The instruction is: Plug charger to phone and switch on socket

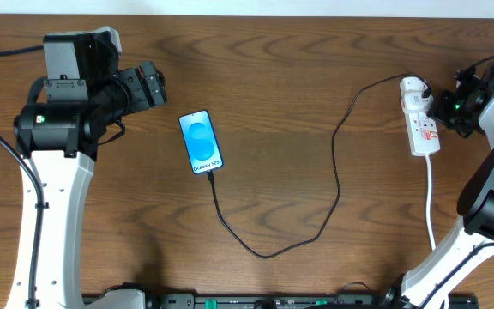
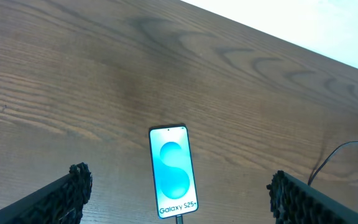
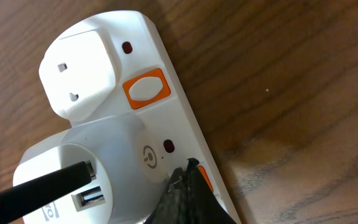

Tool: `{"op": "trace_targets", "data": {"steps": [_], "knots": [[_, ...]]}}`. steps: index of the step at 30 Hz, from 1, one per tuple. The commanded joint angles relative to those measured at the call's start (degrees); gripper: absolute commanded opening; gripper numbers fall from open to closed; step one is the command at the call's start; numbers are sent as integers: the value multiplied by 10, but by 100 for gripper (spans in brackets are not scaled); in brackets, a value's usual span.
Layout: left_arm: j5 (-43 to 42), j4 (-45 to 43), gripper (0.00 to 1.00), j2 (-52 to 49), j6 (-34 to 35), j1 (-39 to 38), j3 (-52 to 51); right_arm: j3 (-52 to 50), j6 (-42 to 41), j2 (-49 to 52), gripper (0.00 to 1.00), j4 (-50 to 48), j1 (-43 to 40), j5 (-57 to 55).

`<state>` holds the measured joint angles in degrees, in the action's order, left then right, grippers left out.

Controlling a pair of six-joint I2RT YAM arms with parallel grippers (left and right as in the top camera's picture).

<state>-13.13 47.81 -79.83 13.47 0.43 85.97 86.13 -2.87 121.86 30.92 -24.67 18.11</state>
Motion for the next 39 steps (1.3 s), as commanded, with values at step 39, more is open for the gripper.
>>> {"op": "trace_targets", "data": {"steps": [39], "knots": [[7, 2, 93, -3, -5, 1, 5, -30, -193, 12, 2, 12, 70, 131]]}}
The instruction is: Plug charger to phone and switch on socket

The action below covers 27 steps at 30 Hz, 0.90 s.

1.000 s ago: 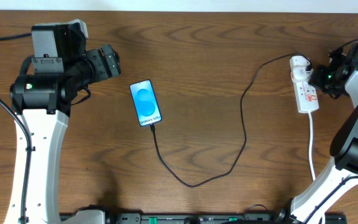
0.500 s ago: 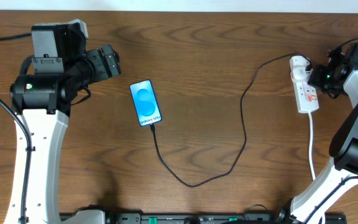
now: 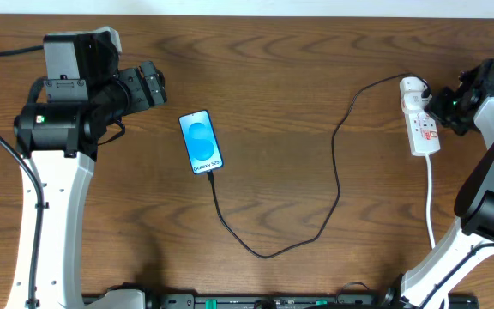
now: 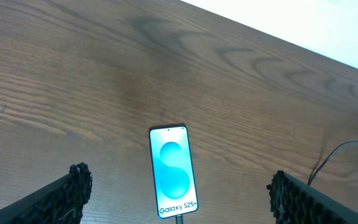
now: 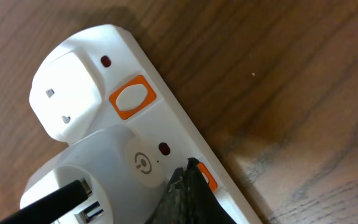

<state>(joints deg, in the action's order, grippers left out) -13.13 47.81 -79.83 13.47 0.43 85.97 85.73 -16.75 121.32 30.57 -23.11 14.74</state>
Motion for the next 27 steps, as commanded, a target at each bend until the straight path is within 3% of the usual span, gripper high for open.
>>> {"op": "trace_targets", "data": {"steps": [1, 18, 27], "knots": [[7, 2, 93, -3, -5, 1, 5, -26, -58, 17, 3, 16, 55, 165], [7, 1, 93, -3, -5, 1, 5, -26, -76, 17, 1, 23, 55, 163], [7, 1, 93, -3, -5, 1, 5, -18, -76, 10, 5, 16, 28, 62]]}}
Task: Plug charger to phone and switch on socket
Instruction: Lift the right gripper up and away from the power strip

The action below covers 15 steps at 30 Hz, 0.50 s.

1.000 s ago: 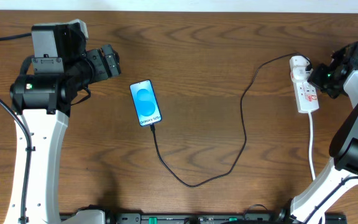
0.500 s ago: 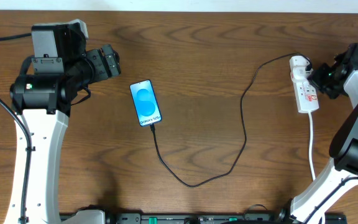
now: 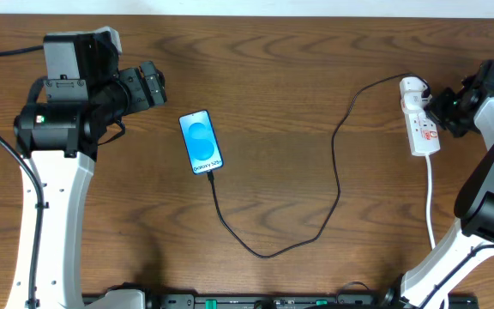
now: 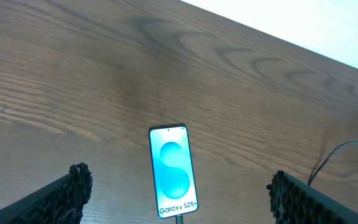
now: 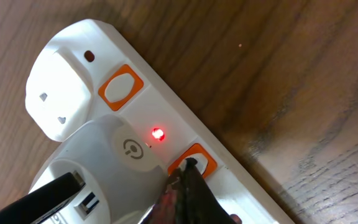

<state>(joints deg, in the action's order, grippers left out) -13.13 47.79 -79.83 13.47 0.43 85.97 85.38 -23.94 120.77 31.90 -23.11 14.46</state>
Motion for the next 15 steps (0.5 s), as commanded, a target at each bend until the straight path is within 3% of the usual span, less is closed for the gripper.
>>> {"op": "trace_targets", "data": {"steps": [1, 9, 15], "knots": [[7, 1, 93, -3, -5, 1, 5, -11, -3, 10, 6, 2, 16, 64], [7, 2, 93, -3, -5, 1, 5, -2, 42, -115, 16, 8, -73, 93], [7, 2, 94, -3, -5, 1, 5, -2, 139, -256, 28, 57, -73, 131]]}}
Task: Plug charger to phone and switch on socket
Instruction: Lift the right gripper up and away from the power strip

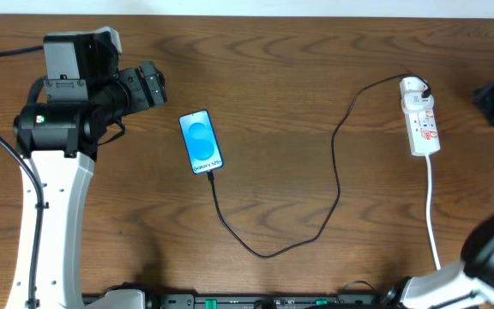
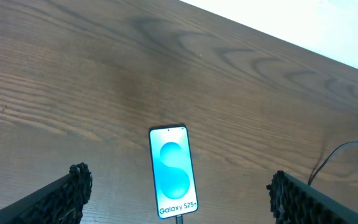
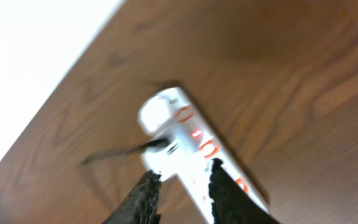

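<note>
The phone (image 1: 201,142) lies face up left of centre, screen lit, with the black cable (image 1: 337,172) plugged into its lower end. The cable loops across to the charger (image 1: 412,86) in the white power strip (image 1: 420,120) at the right. In the right wrist view the power strip (image 3: 197,149) is blurred and shows a red lamp (image 3: 196,132). My right gripper (image 3: 184,169) hangs above it, fingers a little apart and empty; overhead the right gripper sits at the table's right edge. My left gripper (image 2: 179,176) is wide open above the phone (image 2: 173,172), holding nothing.
The strip's white lead (image 1: 431,206) runs toward the front edge at the right. The left arm's base (image 1: 54,163) stands at the left side. The wooden table's far edge (image 2: 278,43) meets a white wall.
My right gripper was shut with its tip on the strip's orange switch, lamp lit. Now it is off to the right, clear of the strip, fingers parted. The left arm has not moved.
My shut right gripper stood beside the lower orange switch with both lamps dark at the first two moments. Then its tip was on the switch and a red lamp glowed. Now it is away from the strip. Phone, cable and left gripper stayed put.
</note>
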Tool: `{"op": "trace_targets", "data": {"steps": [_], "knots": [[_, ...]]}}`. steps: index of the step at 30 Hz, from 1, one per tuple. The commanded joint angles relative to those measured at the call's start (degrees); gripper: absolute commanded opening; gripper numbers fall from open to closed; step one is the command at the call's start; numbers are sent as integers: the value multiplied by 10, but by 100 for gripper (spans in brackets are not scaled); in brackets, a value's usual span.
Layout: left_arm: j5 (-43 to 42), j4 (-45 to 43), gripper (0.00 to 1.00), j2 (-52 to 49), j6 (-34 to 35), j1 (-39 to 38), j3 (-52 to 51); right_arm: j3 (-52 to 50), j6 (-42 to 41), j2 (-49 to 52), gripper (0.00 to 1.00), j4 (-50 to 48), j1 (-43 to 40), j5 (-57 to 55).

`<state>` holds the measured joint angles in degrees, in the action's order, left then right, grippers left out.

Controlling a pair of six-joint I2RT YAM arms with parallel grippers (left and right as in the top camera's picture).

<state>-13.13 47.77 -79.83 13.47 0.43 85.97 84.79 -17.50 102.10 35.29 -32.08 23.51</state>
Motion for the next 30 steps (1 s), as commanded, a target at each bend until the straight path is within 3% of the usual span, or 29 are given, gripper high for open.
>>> {"op": "trace_targets", "data": {"steps": [1, 7, 10, 11, 12, 30], "knots": [[7, 2, 94, -3, -5, 1, 5, 4, 84, -85, 29, 36, 22, 41], [7, 2, 94, -3, -5, 1, 5, 4, 178, -186, 44, 133, 125, 56], [7, 2, 93, -3, -5, 1, 5, 4, 215, -207, 71, 159, 173, 49], [7, 2, 93, -3, -5, 1, 5, 4, 214, -211, 88, 170, 187, 44], [7, 2, 93, -3, -5, 1, 5, 4, 214, -213, 99, 177, 195, 43], [7, 2, 94, -3, -5, 1, 5, 4, 225, -215, 99, 223, 223, -13]]}}
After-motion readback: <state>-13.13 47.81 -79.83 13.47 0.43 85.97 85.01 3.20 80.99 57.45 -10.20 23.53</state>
